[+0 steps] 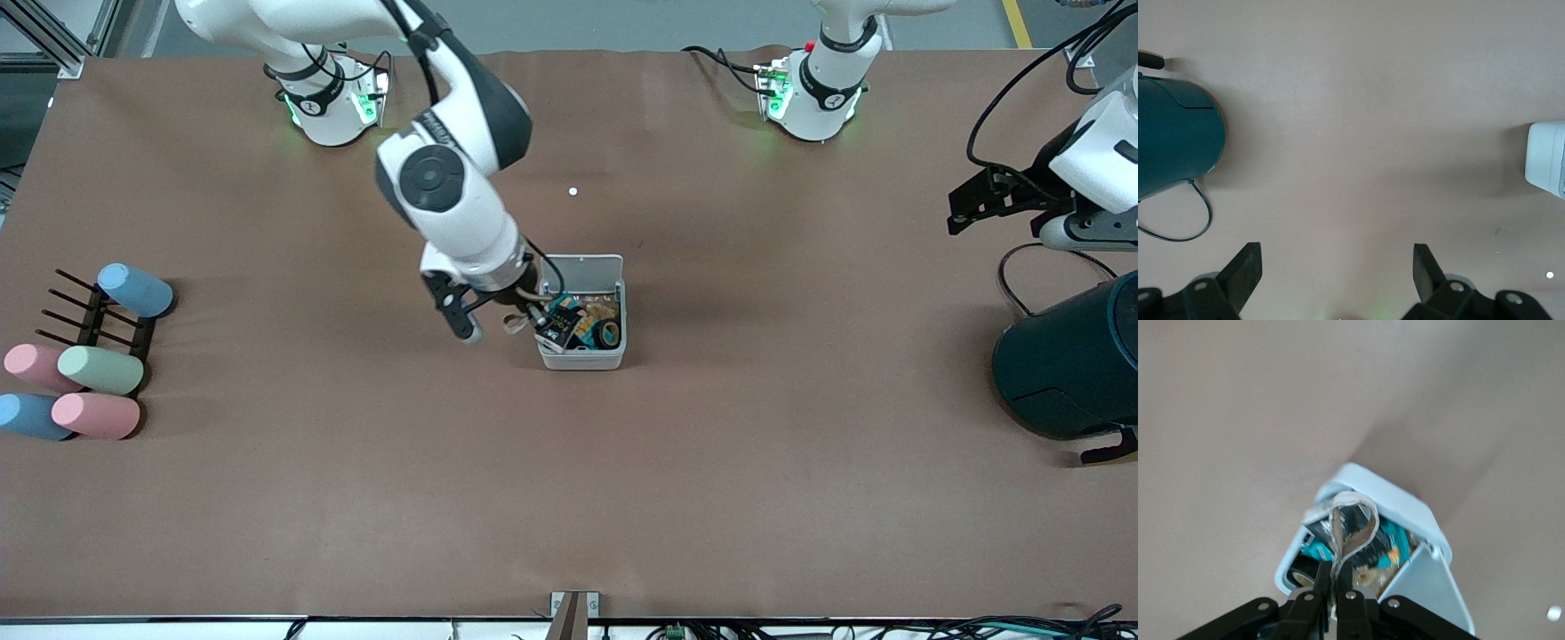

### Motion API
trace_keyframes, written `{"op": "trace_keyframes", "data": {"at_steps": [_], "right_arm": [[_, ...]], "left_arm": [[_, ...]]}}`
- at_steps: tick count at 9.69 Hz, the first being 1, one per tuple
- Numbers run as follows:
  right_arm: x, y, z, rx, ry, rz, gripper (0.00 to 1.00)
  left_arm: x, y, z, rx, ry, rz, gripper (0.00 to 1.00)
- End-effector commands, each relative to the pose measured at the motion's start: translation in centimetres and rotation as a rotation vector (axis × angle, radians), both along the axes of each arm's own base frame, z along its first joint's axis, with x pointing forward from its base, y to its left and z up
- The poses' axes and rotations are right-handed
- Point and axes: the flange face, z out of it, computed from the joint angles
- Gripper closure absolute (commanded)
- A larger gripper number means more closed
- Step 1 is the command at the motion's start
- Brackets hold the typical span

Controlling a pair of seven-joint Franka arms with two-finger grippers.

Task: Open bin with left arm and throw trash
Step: 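Drop the wire tie into the bin with the right gripper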

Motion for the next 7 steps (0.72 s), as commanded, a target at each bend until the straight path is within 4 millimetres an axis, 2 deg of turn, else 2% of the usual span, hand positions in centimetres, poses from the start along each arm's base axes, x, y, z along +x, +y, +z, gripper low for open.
{"op": "trace_keyframes", "data": {"at_steps": [1, 3, 4, 6, 7], "right_arm": [[-2.1, 3.2, -2.6, -0.025, 0.053, -0.125, 0.99], [-3.8, 5.0, -4.2, -0.044, 0.077, -0.145, 0.98], [-3.9, 5.1, -4.6, -0.05, 0.081, -0.149, 0.96], [-2.4, 3.6, -4.5, -0.049, 0.076, -0.162, 0.48], [-0.9, 2.7, -3.4, -0.031, 0.065, -0.182, 0.46]], "left_arm": [[0.5, 0.2, 0.5, -0.001, -0.014, -0.012, 0.0], [0.4, 0.2, 0.7, 0.0, -0.017, -0.011, 0.0], [0.5, 0.2, 0.6, 0.0, -0.016, -0.011, 0.0], [0.5, 0.2, 0.6, 0.002, -0.017, -0.006, 0.0], [0.5, 0.2, 0.5, 0.006, -0.016, -0.005, 0.0]]}}
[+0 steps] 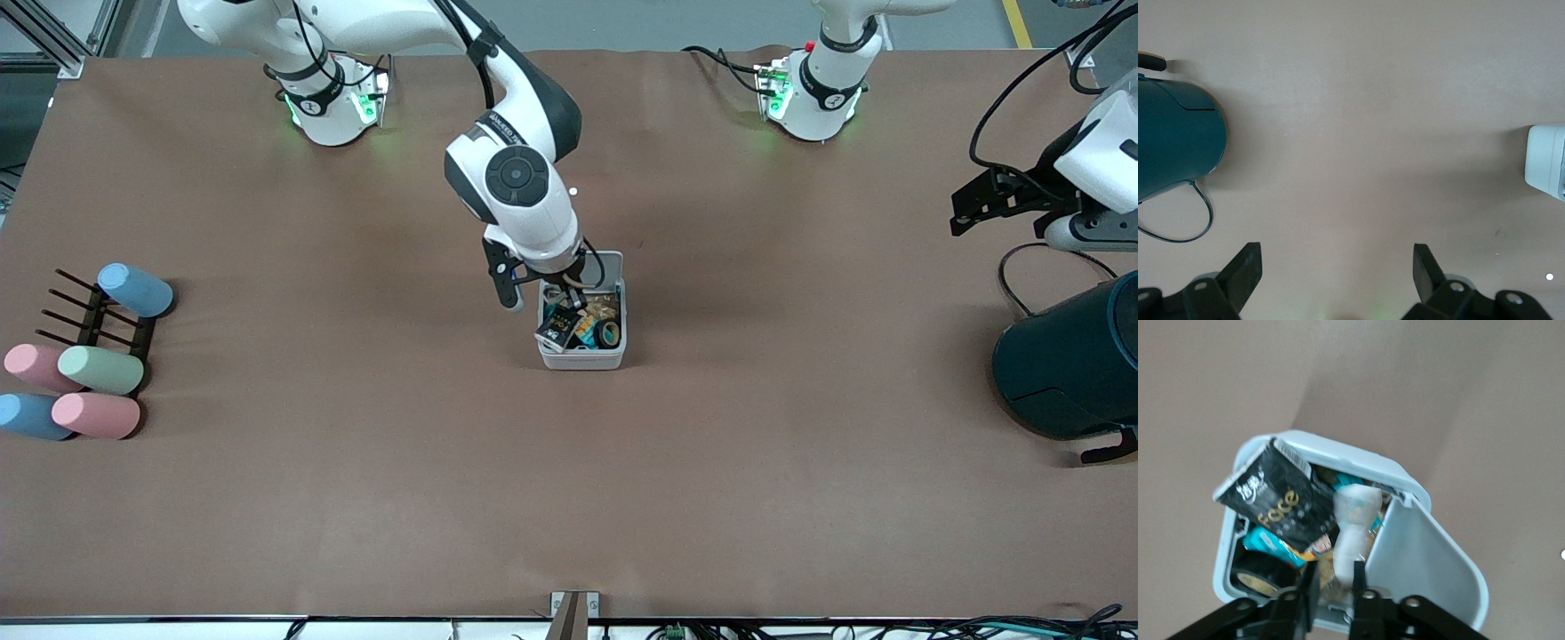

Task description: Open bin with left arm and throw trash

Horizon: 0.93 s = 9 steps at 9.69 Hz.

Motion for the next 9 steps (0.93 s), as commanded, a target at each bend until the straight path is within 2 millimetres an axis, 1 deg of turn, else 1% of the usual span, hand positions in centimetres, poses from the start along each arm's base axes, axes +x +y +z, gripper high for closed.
{"op": "trace_keyframes", "data": {"at_steps": [1, 2, 3, 5, 6, 7, 8, 9], "right_arm": [[2.7, -1.5, 1.9, 0.026, -0.019, -0.046, 0.41], [3.0, -1.6, 2.9, 0.033, -0.031, -0.047, 0.41], [3.7, -2.7, 3.7, 0.034, -0.037, -0.038, 0.41], [6.0, -8.9, 8.8, 0.024, -0.027, 0.033, 0.41], [7.6, -13.8, 10.6, 0.011, 0.002, 0.088, 0.41], [8.5, -18.0, 11.8, 0.001, 0.028, 0.163, 0.42], [9.3, -23.2, 13.3, -0.002, 0.061, 0.239, 0.42], [9.6, -28.0, 15.0, 0.007, 0.078, 0.319, 0.42]], "left_arm": [[0.4, 0.1, 0.5, 0.008, -0.015, -0.001, 0.0], [0.5, 0.1, 0.2, 0.008, -0.011, 0.0, 0.0], [0.6, 0.2, 0.1, 0.009, -0.009, 0.002, 0.0], [0.6, 0.1, 0.1, 0.007, -0.009, -0.001, 0.0], [0.6, 0.2, 0.1, 0.007, -0.009, -0.006, 0.0], [0.6, 0.2, 0.1, 0.007, -0.009, -0.011, 0.0], [0.7, 0.2, -0.1, 0.007, -0.004, -0.011, 0.0], [0.7, 0.2, -0.1, 0.006, -0.004, -0.012, 0.0]]}}
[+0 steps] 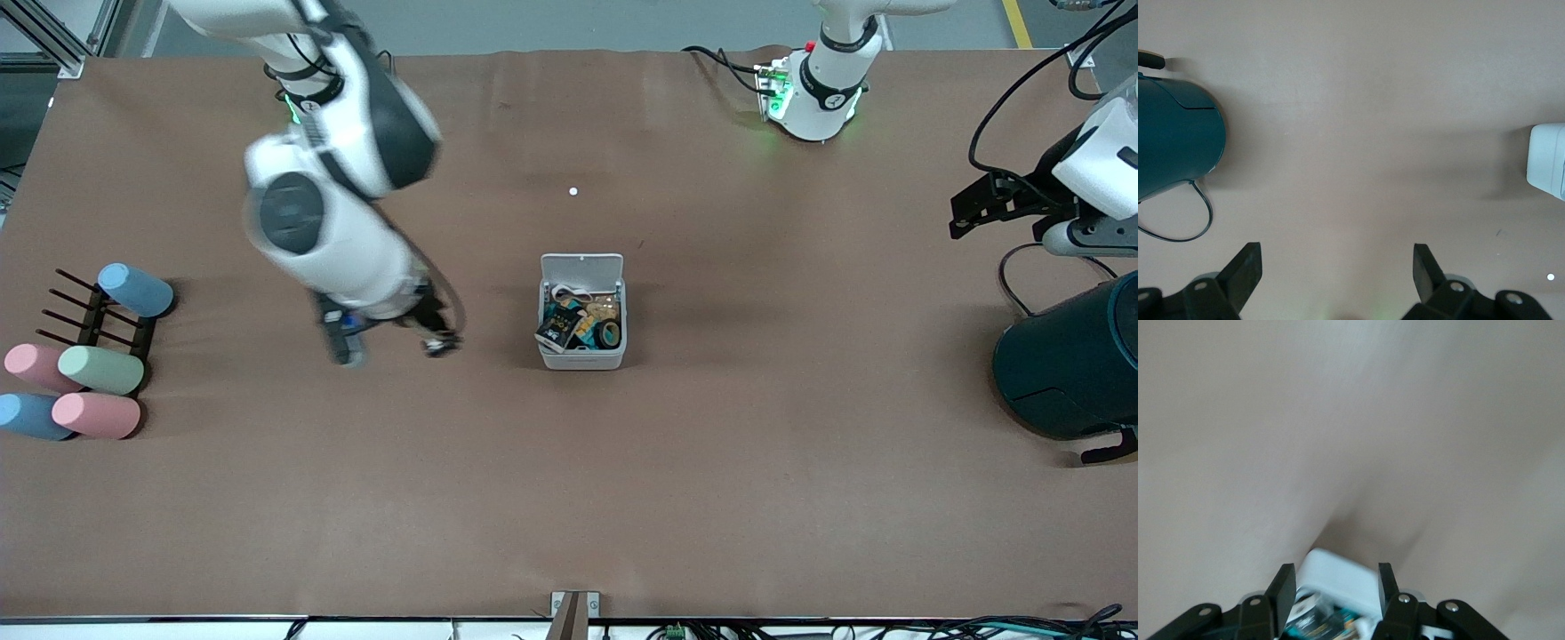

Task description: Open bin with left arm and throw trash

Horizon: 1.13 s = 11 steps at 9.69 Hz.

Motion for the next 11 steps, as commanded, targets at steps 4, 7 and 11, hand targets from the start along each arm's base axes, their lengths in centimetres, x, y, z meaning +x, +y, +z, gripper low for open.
{"op": "trace_keyframes", "data": {"at_steps": [4, 7, 11], "right_arm": [[-5.1, -24.4, 11.3, 0.16, 0.022, 0.591, 0.34], [-12.0, -30.1, 17.5, 0.131, -0.04, 0.928, 0.1], [-14.4, -29.4, 20.5, 0.047, -0.071, 0.996, 0.0]], "left_arm": [[0.5, 0.1, 0.2, 0.003, -0.009, -0.012, 0.0], [0.5, 0.2, 0.2, 0.005, -0.01, -0.003, 0.0], [1.3, 0.7, 0.2, 0.001, -0.014, 0.0, 0.0]]}}
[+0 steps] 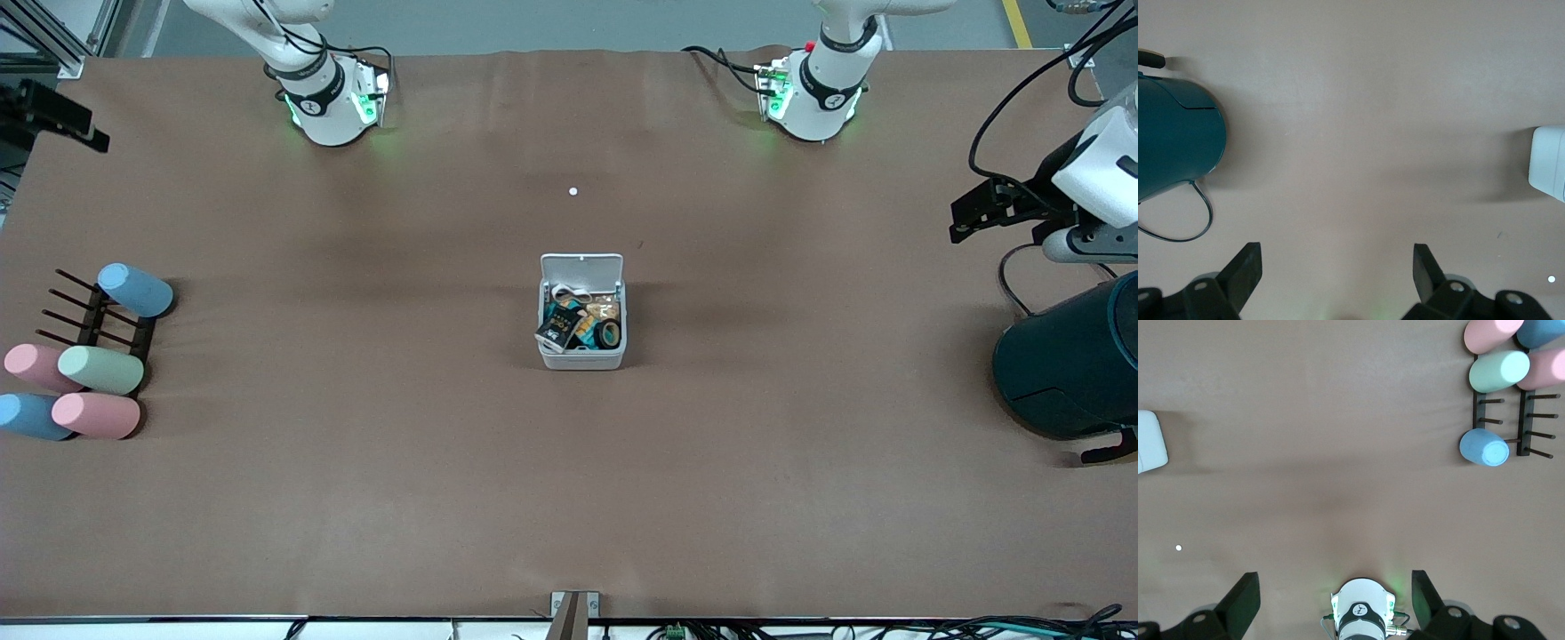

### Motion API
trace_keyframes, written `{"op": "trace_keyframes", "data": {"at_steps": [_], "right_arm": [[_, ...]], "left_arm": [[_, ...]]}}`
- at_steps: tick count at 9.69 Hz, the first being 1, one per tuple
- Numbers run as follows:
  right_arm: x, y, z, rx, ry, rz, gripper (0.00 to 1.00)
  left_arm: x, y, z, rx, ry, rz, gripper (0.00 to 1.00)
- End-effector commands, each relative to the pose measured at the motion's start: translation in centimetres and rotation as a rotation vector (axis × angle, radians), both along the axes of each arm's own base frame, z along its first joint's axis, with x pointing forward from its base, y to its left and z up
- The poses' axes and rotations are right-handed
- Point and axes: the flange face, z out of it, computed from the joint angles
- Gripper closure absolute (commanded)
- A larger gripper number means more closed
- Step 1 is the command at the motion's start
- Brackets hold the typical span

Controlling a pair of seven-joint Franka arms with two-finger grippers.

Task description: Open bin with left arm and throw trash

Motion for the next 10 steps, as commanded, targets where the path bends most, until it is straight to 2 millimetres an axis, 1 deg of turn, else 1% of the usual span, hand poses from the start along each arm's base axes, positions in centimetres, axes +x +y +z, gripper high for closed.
{"op": "trace_keyframes", "data": {"at_steps": [1, 2, 3, 4, 6, 7, 9, 10], "right_arm": [[1.3, 0.5, 0.1, -0.024, -0.02, 0.032, 0.0], [2.4, 0.4, -0.4, -0.016, -0.021, 0.029, 0.0], [4.3, 0.4, -1.2, -0.02, -0.012, 0.04, 0.0], [5.3, 0.3, -1.6, -0.021, -0.008, 0.065, 0.0], [6.3, 0.2, -2.4, -0.019, -0.026, 0.084, 0.0], [6.4, 0.3, -2.4, -0.021, -0.032, 0.086, 0.0], [6.6, 1.6, -2.4, -0.097, -0.028, 0.114, 0.0], [6.8, 2.6, -2.2, -0.112, -0.046, 0.121, 0.0]], "left_arm": [[0.8, 0.2, 0.7, 0.001, -0.02, -0.008, 0.0], [0.8, 0.2, 0.7, 0.001, -0.022, -0.003, 0.0], [0.8, 0.2, 0.6, 0.001, -0.02, -0.005, 0.0], [0.8, 0.2, 0.7, 0.001, -0.021, -0.006, 0.0], [0.8, 0.2, 0.7, -0.001, -0.02, -0.009, 0.0], [0.8, 0.2, 0.7, -0.001, -0.02, -0.011, 0.0], [0.8, 0.2, 0.7, -0.001, -0.02, -0.011, 0.0], [0.8, 0.2, 0.7, -0.001, -0.021, -0.012, 0.0]]}}
